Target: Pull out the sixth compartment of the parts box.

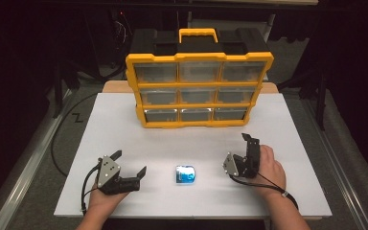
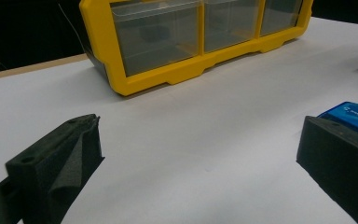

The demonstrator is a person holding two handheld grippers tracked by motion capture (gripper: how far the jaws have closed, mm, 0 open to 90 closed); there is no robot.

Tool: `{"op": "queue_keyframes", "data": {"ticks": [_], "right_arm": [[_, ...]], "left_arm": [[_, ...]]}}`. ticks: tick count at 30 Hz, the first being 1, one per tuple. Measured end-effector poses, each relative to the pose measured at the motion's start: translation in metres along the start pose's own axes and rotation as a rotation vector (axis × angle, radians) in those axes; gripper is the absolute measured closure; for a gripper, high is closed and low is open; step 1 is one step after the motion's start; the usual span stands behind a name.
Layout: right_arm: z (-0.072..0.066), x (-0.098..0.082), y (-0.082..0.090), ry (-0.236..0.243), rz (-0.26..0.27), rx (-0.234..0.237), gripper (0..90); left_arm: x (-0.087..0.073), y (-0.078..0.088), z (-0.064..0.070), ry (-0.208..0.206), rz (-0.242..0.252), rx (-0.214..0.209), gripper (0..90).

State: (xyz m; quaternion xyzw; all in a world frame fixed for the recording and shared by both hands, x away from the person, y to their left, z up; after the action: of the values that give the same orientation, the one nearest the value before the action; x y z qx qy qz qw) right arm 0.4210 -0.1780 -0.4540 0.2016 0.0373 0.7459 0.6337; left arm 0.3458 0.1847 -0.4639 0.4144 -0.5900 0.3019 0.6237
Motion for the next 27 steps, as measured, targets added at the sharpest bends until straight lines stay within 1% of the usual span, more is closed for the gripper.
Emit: {"op": "queue_keyframes", "data": {"ticks": [1,3,5,8,9,10,11,12,17,19,21,23,27], "right_arm": [[0.0,0.0,0.0,0.0,0.0,0.0,0.9],[-0.0013,0.0015,-0.0003,0.04,-0.001,-0.002,0.9],[-0.0012,0.0025,0.0005,0.06,-0.008,-0.014,0.9],[-0.0012,0.0049,0.0011,0.081,-0.002,-0.016,0.9],[-0.0013,0.0053,0.0017,0.087,-0.008,-0.019,0.9],[-0.0014,0.0056,0.0017,0.095,-0.007,-0.013,0.9],[-0.0014,0.0057,0.0023,0.103,-0.013,-0.024,0.9],[-0.0013,0.0062,0.0022,0.113,-0.013,-0.025,0.9],[-0.0012,0.0071,0.0022,0.136,-0.012,-0.027,0.9],[-0.0009,0.0068,0.0027,0.145,-0.021,-0.034,0.9],[-0.0006,0.0065,0.0027,0.149,-0.022,-0.034,1.0],[-0.0011,0.0061,0.0029,0.143,-0.026,-0.032,1.1],[-0.0012,0.0045,0.0025,0.143,-0.034,-0.032,3.7]], "left_arm": [[0.0,0.0,0.0,0.0,0.0,0.0,0.8],[0.0001,0.0002,-0.0002,-0.002,0.001,0.002,0.8],[0.0,0.0003,-0.0004,-0.003,0.001,0.004,0.8],[0.0,0.0006,-0.0007,-0.006,0.001,0.007,0.8],[0.0,0.0006,-0.0008,-0.006,0.001,0.008,0.8],[0.0001,0.0006,-0.0008,-0.007,0.002,0.008,0.8],[0.0,0.0007,-0.0008,-0.009,0.001,0.009,0.8],[0.0,0.0007,-0.0008,-0.008,0.001,0.009,0.8],[-0.0001,0.0006,-0.0009,-0.01,0.0,0.011,0.8],[-0.0006,-0.0001,-0.0009,-0.03,-0.013,0.03,0.6],[-0.0004,-0.0005,0.0004,-0.037,-0.017,0.027,0.6],[-0.0005,-0.0006,0.0012,-0.04,-0.023,0.024,0.6],[-0.0008,-0.001,0.0021,-0.046,-0.026,0.02,0.6]]}}
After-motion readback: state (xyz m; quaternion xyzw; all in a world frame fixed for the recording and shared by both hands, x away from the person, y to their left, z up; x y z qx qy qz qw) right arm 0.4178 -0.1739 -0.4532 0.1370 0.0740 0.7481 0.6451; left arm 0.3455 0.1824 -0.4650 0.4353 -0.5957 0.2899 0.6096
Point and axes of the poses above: each handheld gripper's, and its own axes: y roughly backward along the jaws, x roughly out of its top, z roughly to its right, the point moved 6 cm from there along -y, roughly forward along the jaws, and after that the axes turned 7 degrees about z, right-handed, at the moved point
